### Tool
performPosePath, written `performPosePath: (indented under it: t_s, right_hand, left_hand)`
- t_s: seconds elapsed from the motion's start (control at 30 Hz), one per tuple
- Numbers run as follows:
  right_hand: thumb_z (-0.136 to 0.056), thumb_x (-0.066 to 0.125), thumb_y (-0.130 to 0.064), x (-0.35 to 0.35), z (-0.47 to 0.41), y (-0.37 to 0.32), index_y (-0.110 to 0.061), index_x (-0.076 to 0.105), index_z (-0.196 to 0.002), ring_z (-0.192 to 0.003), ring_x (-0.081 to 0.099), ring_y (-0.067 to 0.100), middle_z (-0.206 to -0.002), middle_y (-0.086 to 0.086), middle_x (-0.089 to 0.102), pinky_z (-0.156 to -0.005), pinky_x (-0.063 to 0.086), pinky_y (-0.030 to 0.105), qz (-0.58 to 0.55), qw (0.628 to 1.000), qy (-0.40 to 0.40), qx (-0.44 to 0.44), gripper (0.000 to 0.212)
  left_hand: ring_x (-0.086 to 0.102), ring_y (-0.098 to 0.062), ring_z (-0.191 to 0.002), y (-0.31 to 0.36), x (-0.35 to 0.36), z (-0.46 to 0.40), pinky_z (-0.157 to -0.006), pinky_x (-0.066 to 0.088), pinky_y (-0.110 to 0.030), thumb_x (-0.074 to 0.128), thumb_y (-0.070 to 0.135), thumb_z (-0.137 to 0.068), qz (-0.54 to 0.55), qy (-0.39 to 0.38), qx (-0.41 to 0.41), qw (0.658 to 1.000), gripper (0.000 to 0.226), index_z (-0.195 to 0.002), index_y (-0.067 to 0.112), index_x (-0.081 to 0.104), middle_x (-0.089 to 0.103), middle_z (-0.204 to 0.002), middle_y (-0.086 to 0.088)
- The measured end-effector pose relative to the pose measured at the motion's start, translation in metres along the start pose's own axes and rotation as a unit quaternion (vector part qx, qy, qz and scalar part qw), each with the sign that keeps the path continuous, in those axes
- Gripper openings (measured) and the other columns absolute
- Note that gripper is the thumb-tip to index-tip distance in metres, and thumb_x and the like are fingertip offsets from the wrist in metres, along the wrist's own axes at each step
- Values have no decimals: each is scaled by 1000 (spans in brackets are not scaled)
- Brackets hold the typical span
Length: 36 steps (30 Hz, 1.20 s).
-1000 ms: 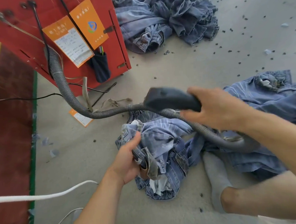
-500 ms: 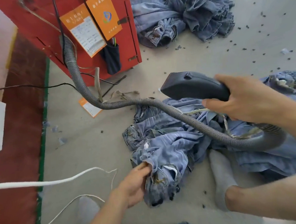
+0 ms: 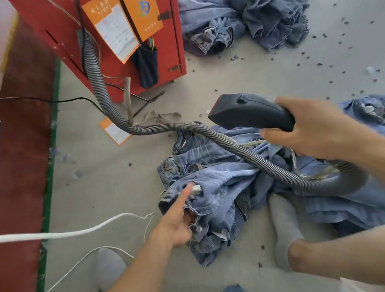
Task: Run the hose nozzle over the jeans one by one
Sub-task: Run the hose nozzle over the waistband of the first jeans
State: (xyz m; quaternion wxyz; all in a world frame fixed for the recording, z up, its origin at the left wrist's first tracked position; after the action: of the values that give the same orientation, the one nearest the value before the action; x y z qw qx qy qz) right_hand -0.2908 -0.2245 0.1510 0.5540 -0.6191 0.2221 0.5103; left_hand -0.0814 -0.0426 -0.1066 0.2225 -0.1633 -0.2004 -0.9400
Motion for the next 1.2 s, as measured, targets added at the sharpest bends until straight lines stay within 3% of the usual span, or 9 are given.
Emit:
performPosePath:
  t_s: [0.17,0.23,0.33,0.5,0.73,0.9,0.97,1.07,1.2]
  right_hand:
    - [-81,66,-52,6,-1,0,-34,49,-76,-66,57,-2,-75,-30,60,-48,35,21,9,999,-44,-25,26]
    - [-82,66,-52,6,2,3,-34,49,-76,-66,58,0,-75,-27,61,-49,35,26,11,999,-45,-27,25]
    - [-79,66,-53,7,7,6,-36,50,-77,-66,58,-2,-74,-29,61,-49,32,27,9,999,-43,-23,23]
    - [-80,67,-55,12,10,13,-38,51,-79,-68,59,-1,-78,-31,62,-51,31,24,7,998,-66,-24,23]
    - [-79,63,-59,-10,2,17,-39,52,-80,-67,59,-4,-77,-33,61,-48,35,29,54,997,-58,-18,23]
    - [-75,56,-63,-75,-11,12,-42,50,-87,-38,45,1,-46,-10,48,-42,43,28,153,984,71,-55,24]
    - [-77,59,-60,-81,-8,10,-39,47,-89,-42,45,2,-48,-13,46,-43,44,27,150,983,95,-53,26]
    - [-78,55,-62,-63,-1,8,-39,47,-94,-41,44,3,-49,-12,46,-40,44,26,172,980,81,-60,29]
    - [-87,48,-61,-50,3,5,-31,51,-100,-46,54,25,-62,-8,55,-46,51,36,242,963,86,-82,33]
  left_hand:
    - [72,-32,-102,25,28,-6,-89,59,-42,91,31,-65,-108,-60,13,992,49,-109,12,79,75,-114,-15]
    - [74,-34,-97,44,31,-15,-88,61,-44,92,20,-68,-157,-25,46,986,49,-110,3,76,76,-109,-19]
    - [77,-29,-81,60,24,-25,-68,62,-37,88,17,-78,-195,56,80,976,33,-105,4,75,79,-95,-16]
    - [71,-39,-107,61,27,-32,-91,52,-43,75,29,-92,-86,54,122,987,26,-106,6,79,76,-112,-21]
    - [65,-35,-123,89,87,-12,-92,60,-45,47,59,-101,59,-114,154,980,66,-140,8,61,67,-134,-19]
    - [48,-38,-142,123,119,19,-115,42,-53,48,61,-102,75,-224,192,953,71,-144,5,56,50,-152,-22]
    - [49,-42,-139,115,98,13,-113,43,-55,42,67,-101,110,-190,172,960,79,-142,2,57,51,-150,-26]
    - [65,-43,-122,98,56,-2,-89,59,-54,42,75,-95,121,-74,125,982,84,-132,4,68,65,-133,-26]
    - [75,-36,-102,93,23,-16,-86,62,-52,93,45,-61,-60,93,133,985,67,-112,5,74,78,-106,-16]
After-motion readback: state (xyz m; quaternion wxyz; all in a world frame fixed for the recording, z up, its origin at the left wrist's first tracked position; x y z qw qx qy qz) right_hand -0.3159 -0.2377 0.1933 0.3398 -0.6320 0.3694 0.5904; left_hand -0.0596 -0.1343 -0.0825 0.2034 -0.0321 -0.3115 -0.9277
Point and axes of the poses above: each hand's wrist, its own z-axis away from the middle knuckle, its own x-axis out of the palm, y = z × x, the point moved 9 cm from there along -z, towards the middle knuckle
